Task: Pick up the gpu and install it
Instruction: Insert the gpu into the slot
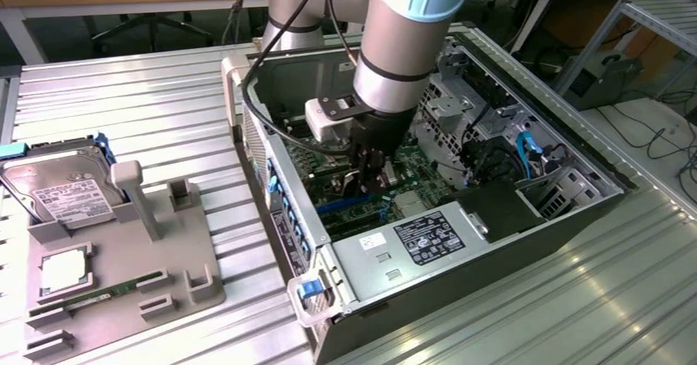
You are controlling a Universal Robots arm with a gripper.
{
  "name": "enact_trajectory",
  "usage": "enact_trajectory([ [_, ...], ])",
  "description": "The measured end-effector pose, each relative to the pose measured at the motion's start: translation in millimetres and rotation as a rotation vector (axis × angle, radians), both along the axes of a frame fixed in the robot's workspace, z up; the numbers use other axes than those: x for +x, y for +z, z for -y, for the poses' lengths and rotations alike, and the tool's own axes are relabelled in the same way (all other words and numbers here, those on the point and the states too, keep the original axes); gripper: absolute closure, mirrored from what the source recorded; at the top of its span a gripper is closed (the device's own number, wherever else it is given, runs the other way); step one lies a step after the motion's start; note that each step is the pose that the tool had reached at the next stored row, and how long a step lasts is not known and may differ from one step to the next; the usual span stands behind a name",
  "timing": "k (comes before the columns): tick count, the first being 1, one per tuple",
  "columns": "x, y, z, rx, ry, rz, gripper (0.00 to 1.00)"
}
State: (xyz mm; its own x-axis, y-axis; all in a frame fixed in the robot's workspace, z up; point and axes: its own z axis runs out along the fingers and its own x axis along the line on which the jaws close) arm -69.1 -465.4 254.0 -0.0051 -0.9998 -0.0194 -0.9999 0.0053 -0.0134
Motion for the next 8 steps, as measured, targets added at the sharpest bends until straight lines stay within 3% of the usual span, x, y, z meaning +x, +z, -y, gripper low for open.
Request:
enact_trajectory([
  [6,-4.2,-3.8,-0.1,0.0003,0.000,-0.0016,0.72],
  [8,-3.9,-5.9,0.0,0.0028,0.000,-0.0089,0.72],
])
